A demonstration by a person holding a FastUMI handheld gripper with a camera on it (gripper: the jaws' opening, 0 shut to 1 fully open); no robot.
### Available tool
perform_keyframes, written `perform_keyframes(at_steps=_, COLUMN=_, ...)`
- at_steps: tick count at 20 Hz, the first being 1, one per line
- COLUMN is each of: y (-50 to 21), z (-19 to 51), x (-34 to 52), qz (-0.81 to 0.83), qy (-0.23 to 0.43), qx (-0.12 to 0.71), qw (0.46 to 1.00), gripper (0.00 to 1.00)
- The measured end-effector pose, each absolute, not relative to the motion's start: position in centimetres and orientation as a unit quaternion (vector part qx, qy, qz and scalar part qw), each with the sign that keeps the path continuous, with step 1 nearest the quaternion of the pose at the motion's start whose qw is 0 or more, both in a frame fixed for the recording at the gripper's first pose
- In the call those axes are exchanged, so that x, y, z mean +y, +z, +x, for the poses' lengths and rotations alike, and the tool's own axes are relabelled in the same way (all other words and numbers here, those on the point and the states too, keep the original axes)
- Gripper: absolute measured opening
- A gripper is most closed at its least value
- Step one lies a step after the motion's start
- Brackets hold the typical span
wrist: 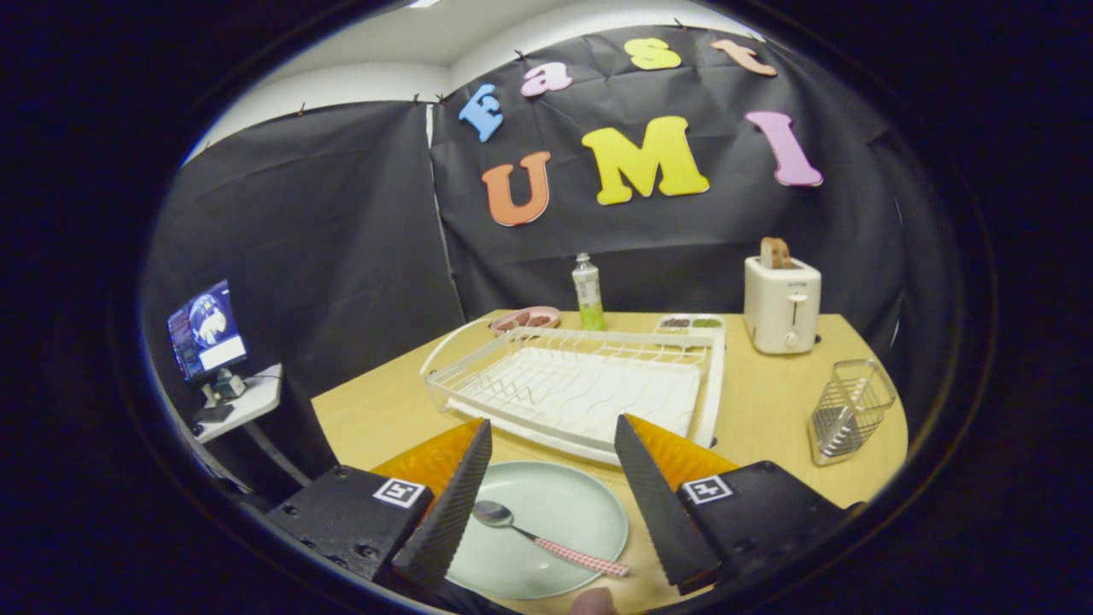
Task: Take the plate from the dish rack, then take the spoon from the basket and place it into the plate.
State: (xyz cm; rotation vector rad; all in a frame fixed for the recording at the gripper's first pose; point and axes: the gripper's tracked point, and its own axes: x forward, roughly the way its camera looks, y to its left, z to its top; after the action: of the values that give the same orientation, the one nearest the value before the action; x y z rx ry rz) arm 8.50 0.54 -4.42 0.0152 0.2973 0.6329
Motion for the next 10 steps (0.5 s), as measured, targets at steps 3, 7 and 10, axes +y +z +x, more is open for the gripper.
perform_keyframes(at_steps=3, y=-3.2, z=7.9, x=0.0, qz=0.003, qy=0.276, qx=0.110, qw=0.955, gripper=1.00)
perform_keyframes(at_steps=7, y=-2.3, z=6.2, x=-0.5, qz=0.004, qy=0.239, qx=0.083, qw=0.967, gripper=1.00)
perform_keyframes(at_steps=10, y=-2.3, z=4.4, x=-1.5, qz=-0.003, qy=0.201, qx=0.076, qw=0.977, gripper=1.00)
